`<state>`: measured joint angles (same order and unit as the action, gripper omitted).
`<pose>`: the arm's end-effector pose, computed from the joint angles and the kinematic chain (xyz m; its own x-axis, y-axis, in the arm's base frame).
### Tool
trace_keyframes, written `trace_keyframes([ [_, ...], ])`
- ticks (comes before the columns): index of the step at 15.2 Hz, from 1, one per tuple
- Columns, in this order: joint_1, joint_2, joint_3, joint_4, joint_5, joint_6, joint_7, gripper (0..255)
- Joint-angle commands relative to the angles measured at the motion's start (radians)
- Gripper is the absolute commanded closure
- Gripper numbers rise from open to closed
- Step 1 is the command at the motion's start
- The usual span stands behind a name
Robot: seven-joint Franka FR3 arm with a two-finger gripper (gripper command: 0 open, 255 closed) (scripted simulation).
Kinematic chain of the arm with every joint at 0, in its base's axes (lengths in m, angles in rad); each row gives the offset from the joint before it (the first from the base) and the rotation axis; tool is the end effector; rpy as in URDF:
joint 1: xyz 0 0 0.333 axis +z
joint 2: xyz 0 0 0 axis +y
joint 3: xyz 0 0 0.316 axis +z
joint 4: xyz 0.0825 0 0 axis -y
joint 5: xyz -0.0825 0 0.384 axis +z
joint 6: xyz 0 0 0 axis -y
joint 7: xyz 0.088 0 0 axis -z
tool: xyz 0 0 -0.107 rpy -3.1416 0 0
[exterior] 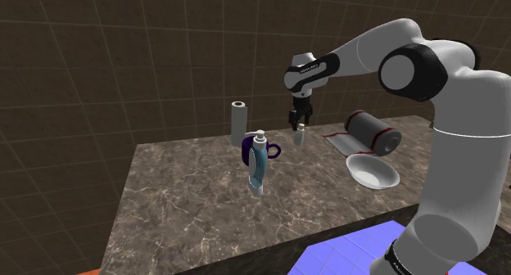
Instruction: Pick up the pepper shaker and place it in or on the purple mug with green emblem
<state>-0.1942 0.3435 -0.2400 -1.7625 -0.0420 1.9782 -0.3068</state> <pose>0.5750 -0.2572 0.3664 0.9833 -0.1040 -0.1492 -0.0937 -0.9928 0.0746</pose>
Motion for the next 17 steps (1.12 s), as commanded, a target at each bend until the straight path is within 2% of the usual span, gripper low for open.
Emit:
trace_keyframes([
  [1,-0.001,0.002,0.000,-0.003,0.000,0.006,-0.001,0],
  [6,-0.001,0.002,0.000,-0.003,0.000,0.006,-0.001,0],
  [7,-0.001,0.002,0.000,-0.003,0.000,0.006,-0.001,255],
  [17,-0.001,-0.003,-0.001,0.003,-0.001,-0.005,-0.001,255],
])
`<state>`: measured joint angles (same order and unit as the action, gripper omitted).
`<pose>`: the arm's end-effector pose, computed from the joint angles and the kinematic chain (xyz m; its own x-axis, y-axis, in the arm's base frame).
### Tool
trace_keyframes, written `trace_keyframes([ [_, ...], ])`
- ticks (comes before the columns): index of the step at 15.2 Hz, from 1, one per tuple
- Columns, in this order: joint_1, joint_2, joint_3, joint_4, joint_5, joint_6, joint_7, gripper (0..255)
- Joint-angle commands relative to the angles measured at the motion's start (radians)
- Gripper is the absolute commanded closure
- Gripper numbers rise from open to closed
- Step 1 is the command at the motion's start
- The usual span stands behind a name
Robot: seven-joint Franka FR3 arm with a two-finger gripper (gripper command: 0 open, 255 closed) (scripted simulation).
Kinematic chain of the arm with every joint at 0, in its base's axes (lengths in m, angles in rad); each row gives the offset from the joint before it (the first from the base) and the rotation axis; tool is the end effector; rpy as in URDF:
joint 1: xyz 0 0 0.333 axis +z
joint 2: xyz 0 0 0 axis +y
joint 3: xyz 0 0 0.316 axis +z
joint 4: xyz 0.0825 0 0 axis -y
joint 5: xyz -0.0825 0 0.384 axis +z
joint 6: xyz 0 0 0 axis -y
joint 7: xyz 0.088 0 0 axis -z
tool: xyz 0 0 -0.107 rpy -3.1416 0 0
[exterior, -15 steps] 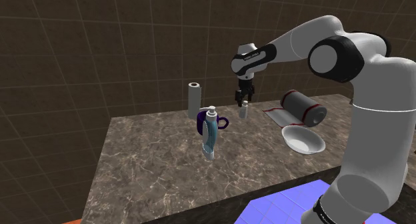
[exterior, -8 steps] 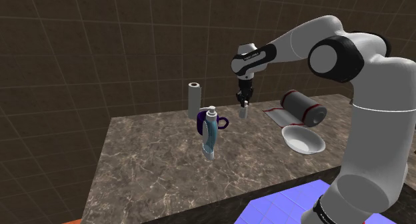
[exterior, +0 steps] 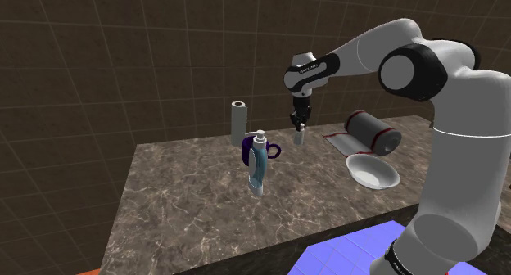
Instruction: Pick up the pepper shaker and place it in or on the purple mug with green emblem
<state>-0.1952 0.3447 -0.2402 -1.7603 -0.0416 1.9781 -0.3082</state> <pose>0.5752 -0.2580 0.3667 0.9835 -0.1039 -0.1484 -0.0936 -0.9928 0.0747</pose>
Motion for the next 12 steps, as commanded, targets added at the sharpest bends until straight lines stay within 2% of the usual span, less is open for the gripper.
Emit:
trace_keyframes([
  [1,0.001,-0.009,-0.001,0.007,-0.002,-0.017,0.000,255],
  [12,0.004,-0.053,-0.004,0.097,-0.010,-0.149,-0.006,255],
])
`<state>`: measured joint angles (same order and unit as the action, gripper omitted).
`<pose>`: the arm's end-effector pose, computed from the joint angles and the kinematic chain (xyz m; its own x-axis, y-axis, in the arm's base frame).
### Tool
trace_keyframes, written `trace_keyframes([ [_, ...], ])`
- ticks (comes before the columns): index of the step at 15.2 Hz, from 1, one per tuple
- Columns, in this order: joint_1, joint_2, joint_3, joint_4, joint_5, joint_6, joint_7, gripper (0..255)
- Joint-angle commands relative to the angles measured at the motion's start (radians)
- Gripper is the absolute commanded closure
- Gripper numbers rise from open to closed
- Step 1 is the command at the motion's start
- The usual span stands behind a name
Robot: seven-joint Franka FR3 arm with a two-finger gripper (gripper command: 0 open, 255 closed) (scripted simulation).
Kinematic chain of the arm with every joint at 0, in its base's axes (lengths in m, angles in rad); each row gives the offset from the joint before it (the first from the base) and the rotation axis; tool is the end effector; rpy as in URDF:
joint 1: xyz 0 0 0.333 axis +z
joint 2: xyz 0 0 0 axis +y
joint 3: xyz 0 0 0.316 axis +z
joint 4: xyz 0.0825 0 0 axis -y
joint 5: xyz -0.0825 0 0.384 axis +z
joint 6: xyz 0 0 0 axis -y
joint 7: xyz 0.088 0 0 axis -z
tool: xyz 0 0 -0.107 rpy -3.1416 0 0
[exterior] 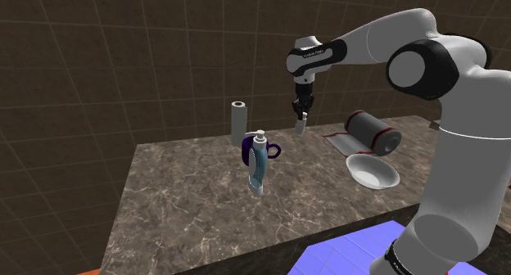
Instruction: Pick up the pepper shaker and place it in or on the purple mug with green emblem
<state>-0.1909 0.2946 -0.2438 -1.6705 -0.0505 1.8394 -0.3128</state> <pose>0.5752 -0.2571 0.4282 0.9835 -0.1039 -0.1483 -0.0936 -0.9928 0.0746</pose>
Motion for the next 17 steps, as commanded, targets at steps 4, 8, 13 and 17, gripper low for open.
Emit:
trace_keyframes([
  [4,0.000,-0.013,-0.002,0.047,-0.002,-0.060,-0.005,255],
  [8,0.000,-0.020,-0.003,0.092,-0.003,-0.111,-0.009,255],
  [13,-0.001,-0.023,-0.004,0.155,-0.004,-0.177,-0.014,255],
  [17,-0.003,-0.020,-0.004,0.212,-0.003,-0.231,-0.019,255],
])
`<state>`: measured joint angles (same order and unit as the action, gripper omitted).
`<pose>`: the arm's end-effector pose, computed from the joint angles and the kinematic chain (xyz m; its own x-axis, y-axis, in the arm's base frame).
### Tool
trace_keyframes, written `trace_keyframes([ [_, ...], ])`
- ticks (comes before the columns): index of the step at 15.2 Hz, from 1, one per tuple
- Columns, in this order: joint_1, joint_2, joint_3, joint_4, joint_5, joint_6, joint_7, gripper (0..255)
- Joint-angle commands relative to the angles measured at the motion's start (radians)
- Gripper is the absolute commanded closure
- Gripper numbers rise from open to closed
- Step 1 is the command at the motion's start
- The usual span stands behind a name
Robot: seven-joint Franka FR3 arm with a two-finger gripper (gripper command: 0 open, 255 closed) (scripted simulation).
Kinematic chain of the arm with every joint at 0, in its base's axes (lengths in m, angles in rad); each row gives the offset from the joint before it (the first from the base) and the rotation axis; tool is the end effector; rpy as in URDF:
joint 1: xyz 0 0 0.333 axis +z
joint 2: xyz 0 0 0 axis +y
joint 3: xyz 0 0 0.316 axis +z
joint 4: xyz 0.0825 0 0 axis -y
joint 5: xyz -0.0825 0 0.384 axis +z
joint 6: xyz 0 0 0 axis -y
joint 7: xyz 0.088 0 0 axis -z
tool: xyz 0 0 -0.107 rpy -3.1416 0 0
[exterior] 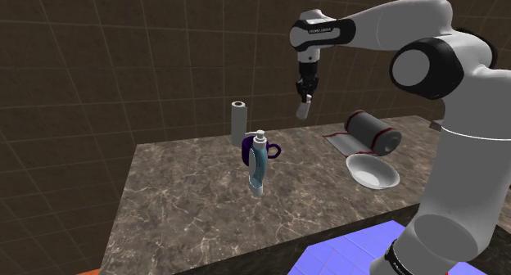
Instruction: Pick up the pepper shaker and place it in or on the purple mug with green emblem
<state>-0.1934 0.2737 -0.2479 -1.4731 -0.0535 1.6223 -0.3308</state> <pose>0.5748 -0.2579 0.5170 0.9834 -0.1039 -0.1486 -0.0936 -0.9928 0.0746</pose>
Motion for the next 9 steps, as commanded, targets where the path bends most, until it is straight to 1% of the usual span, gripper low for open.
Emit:
trace_keyframes([
  [1,-0.001,0.002,-0.001,0.030,0.000,-0.028,-0.003,255],
  [3,-0.002,0.004,-0.001,0.054,0.001,-0.050,-0.005,255],
  [9,0.085,-0.054,0.047,0.012,-0.007,-0.078,0.126,255],
])
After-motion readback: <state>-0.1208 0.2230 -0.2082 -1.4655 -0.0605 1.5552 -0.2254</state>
